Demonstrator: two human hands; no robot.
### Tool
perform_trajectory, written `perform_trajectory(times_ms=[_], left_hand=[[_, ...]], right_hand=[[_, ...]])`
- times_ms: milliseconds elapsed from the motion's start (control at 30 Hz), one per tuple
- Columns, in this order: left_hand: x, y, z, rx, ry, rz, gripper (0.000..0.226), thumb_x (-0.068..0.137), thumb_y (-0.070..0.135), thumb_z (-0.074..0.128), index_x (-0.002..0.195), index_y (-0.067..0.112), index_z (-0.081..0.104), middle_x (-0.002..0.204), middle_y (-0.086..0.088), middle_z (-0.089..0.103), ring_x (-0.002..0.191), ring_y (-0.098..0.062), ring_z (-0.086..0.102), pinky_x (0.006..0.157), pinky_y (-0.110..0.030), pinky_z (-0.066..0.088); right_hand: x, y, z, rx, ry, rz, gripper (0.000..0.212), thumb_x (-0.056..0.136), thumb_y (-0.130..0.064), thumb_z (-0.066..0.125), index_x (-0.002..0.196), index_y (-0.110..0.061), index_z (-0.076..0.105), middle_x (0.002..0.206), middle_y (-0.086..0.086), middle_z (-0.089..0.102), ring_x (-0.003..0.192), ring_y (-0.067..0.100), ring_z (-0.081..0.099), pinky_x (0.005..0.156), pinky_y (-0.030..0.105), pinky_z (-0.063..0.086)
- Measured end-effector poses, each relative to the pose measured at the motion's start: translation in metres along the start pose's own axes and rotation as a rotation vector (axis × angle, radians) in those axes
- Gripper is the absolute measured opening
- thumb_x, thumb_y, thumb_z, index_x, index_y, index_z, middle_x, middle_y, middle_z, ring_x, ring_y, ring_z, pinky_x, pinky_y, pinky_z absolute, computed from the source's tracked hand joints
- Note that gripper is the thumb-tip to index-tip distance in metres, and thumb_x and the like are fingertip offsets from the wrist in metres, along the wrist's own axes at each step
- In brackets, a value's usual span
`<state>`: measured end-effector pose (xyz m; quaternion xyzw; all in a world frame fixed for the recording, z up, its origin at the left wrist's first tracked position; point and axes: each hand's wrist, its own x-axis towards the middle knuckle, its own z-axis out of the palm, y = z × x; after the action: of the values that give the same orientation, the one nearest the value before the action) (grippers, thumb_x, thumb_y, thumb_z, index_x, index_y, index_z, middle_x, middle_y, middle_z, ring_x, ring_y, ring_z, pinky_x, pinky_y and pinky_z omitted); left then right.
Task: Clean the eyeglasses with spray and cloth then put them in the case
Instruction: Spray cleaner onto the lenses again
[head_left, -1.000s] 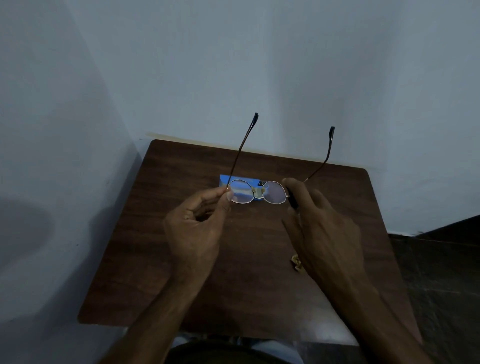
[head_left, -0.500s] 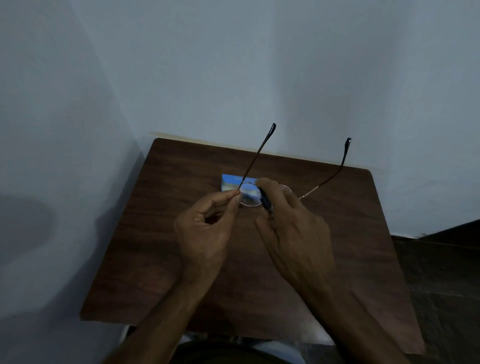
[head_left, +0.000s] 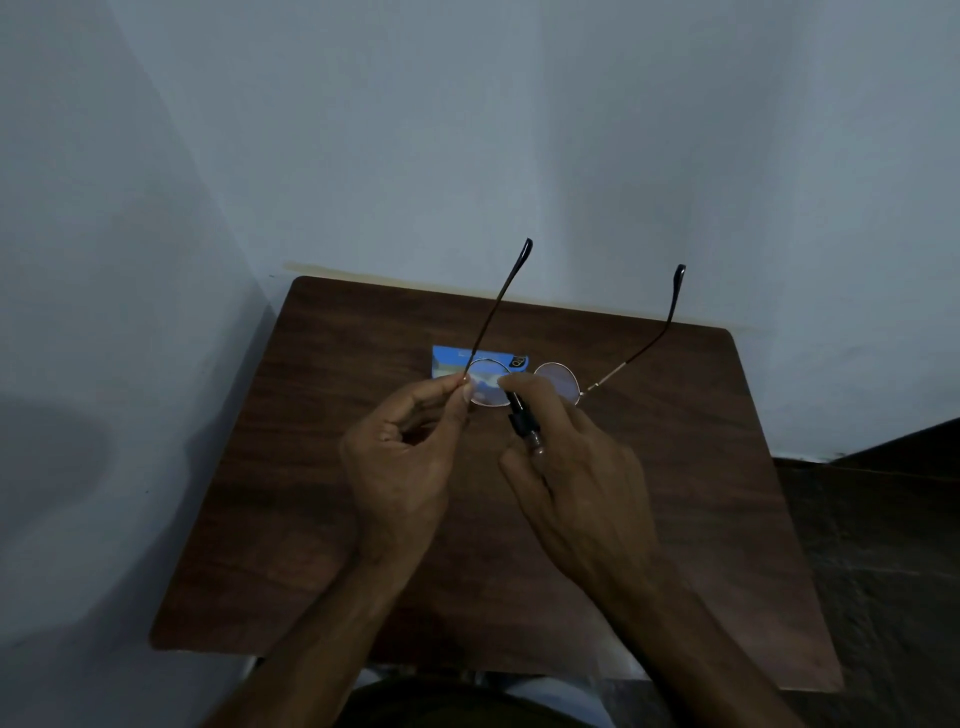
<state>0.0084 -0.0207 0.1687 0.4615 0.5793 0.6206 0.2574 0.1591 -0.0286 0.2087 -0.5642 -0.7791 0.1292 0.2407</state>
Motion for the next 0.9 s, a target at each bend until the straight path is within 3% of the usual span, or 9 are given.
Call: perform_trajectory(times_ms=[167, 333, 433, 500, 567, 733, 900], left_hand=[[-0.001, 0.000, 0.003, -0.006, 0.003, 0.002, 0.025, 0.090, 0.009, 0.080, 0.115, 0.007, 0.078, 0.106, 0.002, 0.081, 0.098, -0.009, 0.078, 0.082, -0.037, 0.066], [0.000, -0.007, 0.007, -0.042, 0.020, -0.044, 0.024, 0.090, 0.010, 0.081, 0.114, 0.007, 0.079, 0.102, 0.002, 0.081, 0.094, -0.011, 0.079, 0.081, -0.035, 0.066], [-0.001, -0.008, 0.010, -0.159, 0.025, -0.130, 0.022, 0.090, 0.008, 0.080, 0.112, 0.005, 0.079, 0.099, 0.002, 0.083, 0.091, -0.017, 0.081, 0.080, -0.035, 0.065], [-0.002, -0.007, 0.010, -0.213, 0.024, -0.159, 0.021, 0.090, 0.004, 0.078, 0.111, 0.004, 0.078, 0.097, 0.005, 0.083, 0.089, -0.014, 0.080, 0.079, -0.027, 0.064], [-0.004, -0.007, 0.010, -0.226, 0.015, -0.172, 0.020, 0.090, 0.003, 0.077, 0.110, 0.004, 0.077, 0.097, 0.006, 0.083, 0.088, -0.013, 0.080, 0.079, -0.024, 0.063], [-0.009, -0.007, 0.010, -0.222, -0.029, -0.164, 0.021, 0.091, 0.000, 0.076, 0.112, 0.004, 0.076, 0.102, 0.003, 0.082, 0.089, -0.016, 0.080, 0.079, -0.025, 0.064], [-0.010, -0.007, 0.006, -0.205, -0.047, -0.129, 0.022, 0.091, 0.001, 0.075, 0.110, 0.012, 0.075, 0.099, 0.009, 0.082, 0.089, -0.014, 0.080, 0.079, -0.027, 0.065]], right_hand=[[-0.004, 0.013, 0.003, 0.100, 0.053, -0.019, 0.050, 0.093, -0.032, 0.050, 0.143, -0.036, 0.043, 0.108, -0.013, 0.067, 0.076, 0.005, 0.063, 0.065, 0.034, 0.058], [-0.027, 0.043, 0.003, 0.299, 0.092, 0.068, 0.061, 0.098, -0.029, 0.059, 0.152, -0.042, 0.033, 0.132, -0.024, 0.059, 0.102, 0.001, 0.067, 0.081, 0.021, 0.057], [-0.042, 0.088, 0.017, 0.336, 0.222, 0.222, 0.043, 0.099, -0.038, 0.055, 0.140, -0.040, 0.044, 0.122, -0.022, 0.061, 0.104, 0.005, 0.065, 0.085, 0.032, 0.057], [-0.051, 0.130, 0.033, 0.335, 0.277, 0.325, 0.030, 0.101, -0.029, 0.059, 0.129, -0.034, 0.050, 0.116, -0.008, 0.064, 0.105, 0.009, 0.063, 0.089, 0.044, 0.055], [-0.059, 0.170, 0.048, 0.335, 0.295, 0.407, 0.031, 0.100, -0.015, 0.063, 0.123, -0.032, 0.052, 0.116, -0.005, 0.063, 0.108, 0.011, 0.061, 0.092, 0.051, 0.053], [-0.075, 0.233, 0.074, 0.321, 0.313, 0.525, 0.030, 0.096, 0.000, 0.062, 0.121, -0.014, 0.054, 0.121, 0.002, 0.062, 0.111, 0.019, 0.060, 0.096, 0.054, 0.051], [-0.080, 0.254, 0.088, 0.333, 0.307, 0.622, 0.030, 0.097, -0.004, 0.061, 0.122, -0.017, 0.051, 0.124, 0.004, 0.061, 0.113, 0.022, 0.060, 0.097, 0.054, 0.051]])
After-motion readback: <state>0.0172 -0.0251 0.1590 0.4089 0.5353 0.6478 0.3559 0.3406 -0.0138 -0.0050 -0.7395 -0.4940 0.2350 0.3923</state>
